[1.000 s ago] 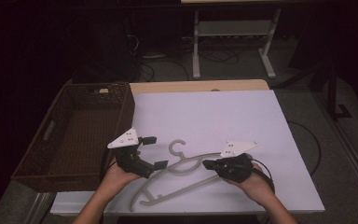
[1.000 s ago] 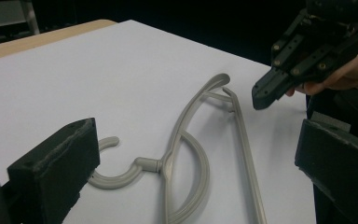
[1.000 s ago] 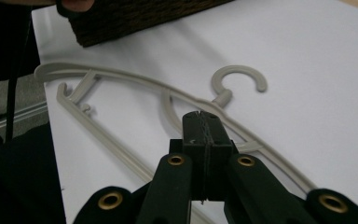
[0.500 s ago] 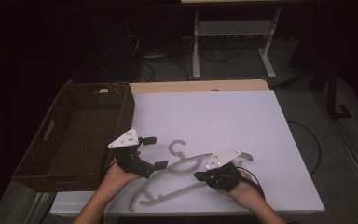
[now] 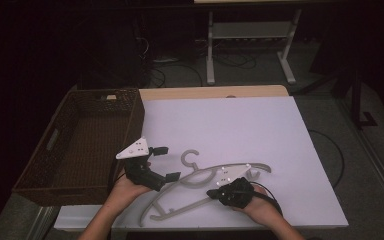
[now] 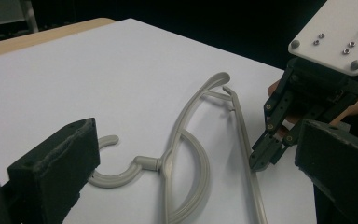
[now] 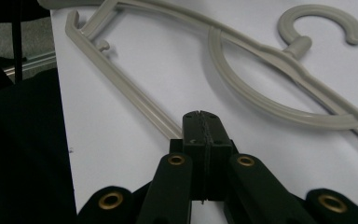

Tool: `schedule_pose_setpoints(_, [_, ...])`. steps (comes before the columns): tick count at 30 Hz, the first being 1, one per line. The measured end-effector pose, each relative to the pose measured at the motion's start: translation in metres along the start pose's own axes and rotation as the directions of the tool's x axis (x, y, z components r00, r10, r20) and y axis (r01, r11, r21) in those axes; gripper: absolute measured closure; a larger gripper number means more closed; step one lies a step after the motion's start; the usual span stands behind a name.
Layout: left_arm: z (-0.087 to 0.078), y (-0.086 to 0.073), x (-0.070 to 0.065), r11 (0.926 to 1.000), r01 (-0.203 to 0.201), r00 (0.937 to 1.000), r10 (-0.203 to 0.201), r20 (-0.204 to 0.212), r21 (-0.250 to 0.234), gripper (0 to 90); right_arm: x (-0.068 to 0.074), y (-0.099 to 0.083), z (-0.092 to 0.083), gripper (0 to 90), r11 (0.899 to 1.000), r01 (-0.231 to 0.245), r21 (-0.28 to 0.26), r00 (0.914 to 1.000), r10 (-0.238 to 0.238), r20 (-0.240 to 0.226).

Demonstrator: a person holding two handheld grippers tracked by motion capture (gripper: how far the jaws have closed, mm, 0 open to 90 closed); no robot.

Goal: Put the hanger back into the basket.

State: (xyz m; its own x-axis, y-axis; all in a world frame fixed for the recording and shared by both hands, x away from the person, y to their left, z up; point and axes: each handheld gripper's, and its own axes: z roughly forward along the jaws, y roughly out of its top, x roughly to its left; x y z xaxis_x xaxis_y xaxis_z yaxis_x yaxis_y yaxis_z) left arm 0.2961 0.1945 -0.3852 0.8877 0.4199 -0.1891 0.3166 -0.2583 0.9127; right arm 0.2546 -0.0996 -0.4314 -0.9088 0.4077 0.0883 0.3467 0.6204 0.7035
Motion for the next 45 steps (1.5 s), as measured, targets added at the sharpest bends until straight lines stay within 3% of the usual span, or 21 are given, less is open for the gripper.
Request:
schedule_pose_setpoints(5, [0.0, 0.0, 0.0, 1.0, -0.001, 1.0, 0.001, 0.001, -0.002, 0.0, 0.001, -0.001, 0.004, 89.2, 1.0, 0.016, 0.026, 0.9998, -0.017, 0.007])
schedule_pose_setpoints(7, [0.0, 0.0, 0.0, 1.0, -0.002, 1.0, 0.002, 0.0, -0.002, 0.0, -0.001, -0.002, 0.005, 89.2, 0.999, 0.045, 0.026, 0.9989, -0.046, 0.012])
schedule_pose_setpoints(9, [0.001, 0.0, 0.0, 1.0, -0.003, 1.0, 0.003, 0.002, 0.003, 0.0, 0.002, -0.001, 0.005, 89.3, 0.999, 0.028, 0.036, 0.9995, -0.029, 0.011])
schedule_pose_setpoints(15, [0.002, 0.0, -0.001, 1.0, -0.002, 1.0, 0.002, 0.002, 0.008, 0.0, 0.002, -0.003, 0.01, 89.4, 0.996, 0.055, 0.065, 0.9982, -0.057, 0.02])
schedule_pose_setpoints(19, [0.002, -0.001, 0.0, 0.9999, 0.001, 1.0, -0.001, -0.002, 0.012, 0.0, 0.002, -0.003, 0.01, 89.4, 0.997, 0.037, 0.064, 0.9992, -0.038, 0.015])
schedule_pose_setpoints(28, [0.012, -0.011, 0.001, 0.9939, -0.001, 0.9995, 0.005, -0.033, 0.111, 0.0, 0.002, -0.003, 0.01, 89.5, 0.997, 0.035, 0.067, 0.9992, -0.036, 0.016])
schedule_pose_setpoints(34, [0.022, -0.023, 0.005, 0.9787, 0.011, 0.999, -0.002, -0.045, 0.205, 3.7, 0.002, -0.003, 0.01, 89.5, 0.997, 0.036, 0.067, 0.9992, -0.038, 0.016])
schedule_pose_setpoints(35, [0.025, -0.026, 0.007, 0.9697, 0.0, 0.9991, 0.01, -0.042, 0.244, 6.1, 0.002, -0.003, 0.01, 89.6, 0.997, 0.037, 0.067, 0.9992, -0.038, 0.015])
schedule_pose_setpoints(37, [0.027, -0.028, 0.007, 0.9672, 0.004, 0.9992, 0.006, -0.04, 0.254, 6.4, 0.002, -0.003, 0.01, 89.5, 0.997, 0.041, 0.068, 0.999, -0.043, 0.016])
schedule_pose_setpoints(40, [0.032, -0.031, 0.009, 0.9561, -0.009, 0.9989, 0.022, -0.04, 0.293, 7.6, 0.002, -0.003, 0.01, 89.5, 0.997, 0.042, 0.069, 0.9989, -0.044, 0.016])
schedule_pose_setpoints(41, [0.033, -0.032, 0.009, 0.9519, -0.007, 0.9987, 0.022, -0.045, 0.306, 11.9, 0.002, -0.003, 0.01, 89.5, 0.997, 0.042, 0.069, 0.9989, -0.044, 0.017])
schedule_pose_setpoints(42, [0.036, -0.034, 0.008, 0.9446, -0.011, 0.9967, 0.037, -0.072, 0.328, 16.9, 0.002, -0.003, 0.01, 89.5, 0.997, 0.043, 0.069, 0.9989, -0.044, 0.016])
schedule_pose_setpoints(44, [0.038, -0.035, 0.009, 0.935, -0.012, 0.9967, 0.04, -0.071, 0.354, 17.8, 0.002, -0.003, 0.01, 89.5, 0.997, 0.043, 0.068, 0.9989, -0.044, 0.016])
schedule_pose_setpoints(45, [0.038, -0.035, 0.009, 0.935, -0.012, 0.9967, 0.04, -0.071, 0.354, 19.6, 0.002, -0.003, 0.01, 89.5, 0.997, 0.042, 0.068, 0.9989, -0.043, 0.015])
